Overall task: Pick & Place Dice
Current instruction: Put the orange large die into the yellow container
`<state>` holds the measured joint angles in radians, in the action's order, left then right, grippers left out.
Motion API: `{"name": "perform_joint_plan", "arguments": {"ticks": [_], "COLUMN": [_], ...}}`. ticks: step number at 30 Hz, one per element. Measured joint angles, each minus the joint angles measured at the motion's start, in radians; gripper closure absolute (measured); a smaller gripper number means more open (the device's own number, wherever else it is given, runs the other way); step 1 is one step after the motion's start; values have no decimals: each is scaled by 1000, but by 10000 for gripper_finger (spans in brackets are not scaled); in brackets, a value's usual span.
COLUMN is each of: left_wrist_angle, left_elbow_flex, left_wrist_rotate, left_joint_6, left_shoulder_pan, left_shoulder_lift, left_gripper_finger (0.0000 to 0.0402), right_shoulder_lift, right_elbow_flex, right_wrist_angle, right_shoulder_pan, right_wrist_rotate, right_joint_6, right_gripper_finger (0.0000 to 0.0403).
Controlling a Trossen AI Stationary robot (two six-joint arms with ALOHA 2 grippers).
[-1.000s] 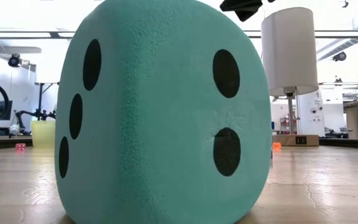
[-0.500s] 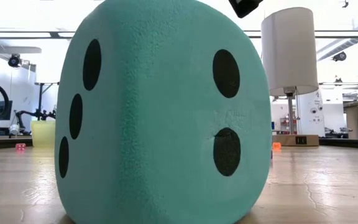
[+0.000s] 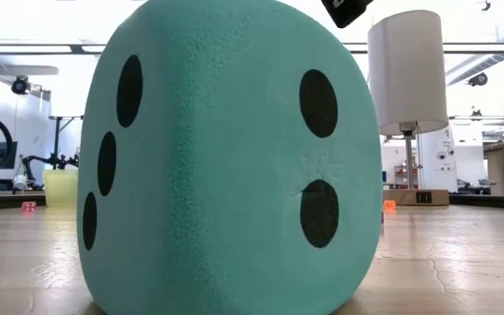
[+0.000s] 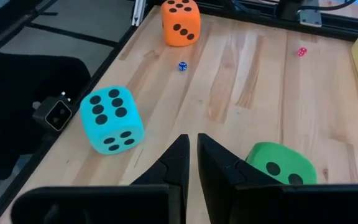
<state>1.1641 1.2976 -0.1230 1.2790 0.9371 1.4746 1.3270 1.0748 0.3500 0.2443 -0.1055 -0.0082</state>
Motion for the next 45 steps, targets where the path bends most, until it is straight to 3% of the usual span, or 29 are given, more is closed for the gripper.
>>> {"name": "perform_joint_plan", "arguments": {"ticks": [18,21,25,31,37,45], "left_wrist_angle": [-15,-15,-28,-35,-160,-172], "left_elbow_flex": [-29,-53,-64,-87,-161,-216], "left_wrist_rotate": [14,57,74,79,113,160], "left_joint_6": [257,294,285,300,313,326], "left_shoulder_pan": [3,3,5,5,5,12], "left_shoulder_lift": [1,1,2,1,1,2], "left_gripper_finger": [87,84,66,7,4,3], "right_shoulder_lift": [0,0,0,1,1,1], "right_elbow_flex": [0,-1,-1,-1,-1,-1], "right_wrist_angle": [0,0,0,0,0,0], "right_shoulder_pan": [0,0,0,0,0,0], "right_wrist_rotate": [1,1,1,1,1,1], "right_joint_6": [1,-1,-2,-1,1,-2], "right_gripper_finger": [374,374,374,374,374,374]}}
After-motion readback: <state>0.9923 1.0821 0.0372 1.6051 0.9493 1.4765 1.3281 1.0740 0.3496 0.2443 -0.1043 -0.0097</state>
